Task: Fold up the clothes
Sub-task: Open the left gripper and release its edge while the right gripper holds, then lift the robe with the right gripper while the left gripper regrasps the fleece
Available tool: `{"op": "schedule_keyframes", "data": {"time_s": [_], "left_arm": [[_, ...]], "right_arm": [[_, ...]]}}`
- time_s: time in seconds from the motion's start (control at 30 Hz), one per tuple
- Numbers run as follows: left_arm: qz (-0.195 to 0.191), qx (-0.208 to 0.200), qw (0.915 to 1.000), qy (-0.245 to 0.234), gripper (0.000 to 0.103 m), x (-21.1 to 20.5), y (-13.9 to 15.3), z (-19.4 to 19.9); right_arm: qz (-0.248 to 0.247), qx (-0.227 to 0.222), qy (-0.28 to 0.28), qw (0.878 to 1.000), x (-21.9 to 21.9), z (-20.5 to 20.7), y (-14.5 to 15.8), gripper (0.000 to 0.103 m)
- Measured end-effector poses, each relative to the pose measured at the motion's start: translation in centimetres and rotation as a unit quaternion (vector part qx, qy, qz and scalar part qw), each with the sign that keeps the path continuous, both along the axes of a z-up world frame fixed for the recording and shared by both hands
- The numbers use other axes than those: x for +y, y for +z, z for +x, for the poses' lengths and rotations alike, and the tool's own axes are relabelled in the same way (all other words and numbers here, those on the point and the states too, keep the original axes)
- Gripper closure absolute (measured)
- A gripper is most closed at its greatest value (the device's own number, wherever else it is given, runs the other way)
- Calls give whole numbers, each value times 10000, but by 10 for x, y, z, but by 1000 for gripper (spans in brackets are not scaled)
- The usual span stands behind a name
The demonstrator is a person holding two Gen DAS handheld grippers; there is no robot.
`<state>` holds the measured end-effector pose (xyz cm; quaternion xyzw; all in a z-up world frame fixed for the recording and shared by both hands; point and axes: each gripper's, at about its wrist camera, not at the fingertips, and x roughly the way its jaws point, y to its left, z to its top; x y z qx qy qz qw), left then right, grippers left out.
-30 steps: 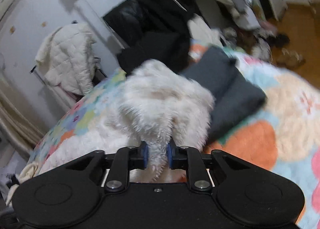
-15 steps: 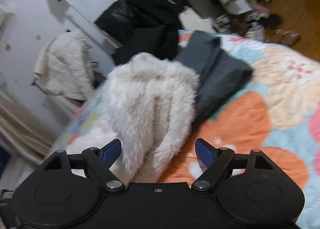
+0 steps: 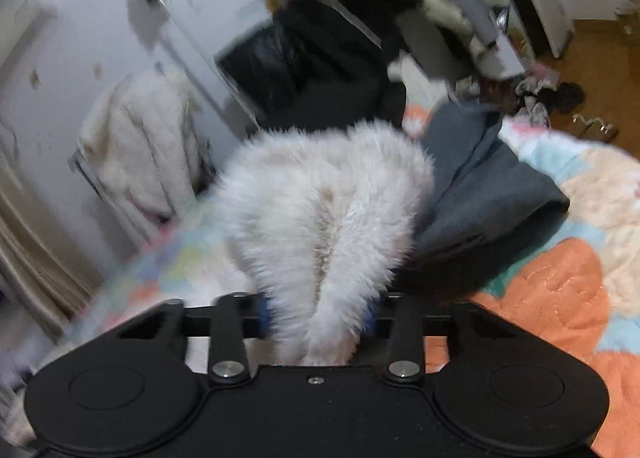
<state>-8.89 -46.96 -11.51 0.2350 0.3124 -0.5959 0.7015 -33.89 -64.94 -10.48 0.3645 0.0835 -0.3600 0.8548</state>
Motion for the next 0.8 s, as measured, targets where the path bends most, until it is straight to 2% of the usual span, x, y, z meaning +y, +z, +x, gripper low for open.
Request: {"op": "schedule_keyframes", "data": {"time_s": [0.03,0.1,0.13,0.2,0.27,0.3,0.33,0.4,0.47,0.5,0.57,0.6,0.67,0.8], "left_arm": [[-19,12,10000,-36,42,2,0,1],[26,-145,9998,-93,39,1,-2,-6],[53,-246,9996,-125,38,1,-4,-10],[49,-368,9992,-127,36,1,-5,-15],[53,-373,9992,-106,36,2,-4,-16],[22,-358,9993,-120,36,4,-3,-16],[-53,-346,9992,-185,36,6,-2,-16],[-322,-274,9980,-467,36,12,3,-18],[-550,-191,9956,-739,33,15,6,-21],[-592,-168,9949,-805,30,15,6,-24],[-676,-120,9932,-936,26,14,7,-29],[-718,-96,9923,-1001,22,14,7,-32],[-802,-49,9903,-1132,18,13,7,-37],[-984,16,9858,-1362,16,9,5,-49]], "right_arm": [[-207,-110,95,9997,10,0,13,70],[-635,142,465,9968,21,11,34,70],[-690,249,582,9956,19,17,37,69],[-319,236,420,9983,7,17,29,64],[393,128,94,9991,-8,10,11,62],[556,-27,35,9984,-11,6,3,55],[667,-25,49,9978,-14,5,-3,47],[804,75,38,9967,-18,6,-9,39],[800,89,-31,9967,-19,7,-9,38],[741,91,21,9972,-20,9,-7,40],[430,282,213,9984,-15,19,4,67],[261,389,312,9984,-12,24,11,73],[-156,426,484,9978,-2,27,26,76],[-609,5,738,9954,4,26,55,78]]}}
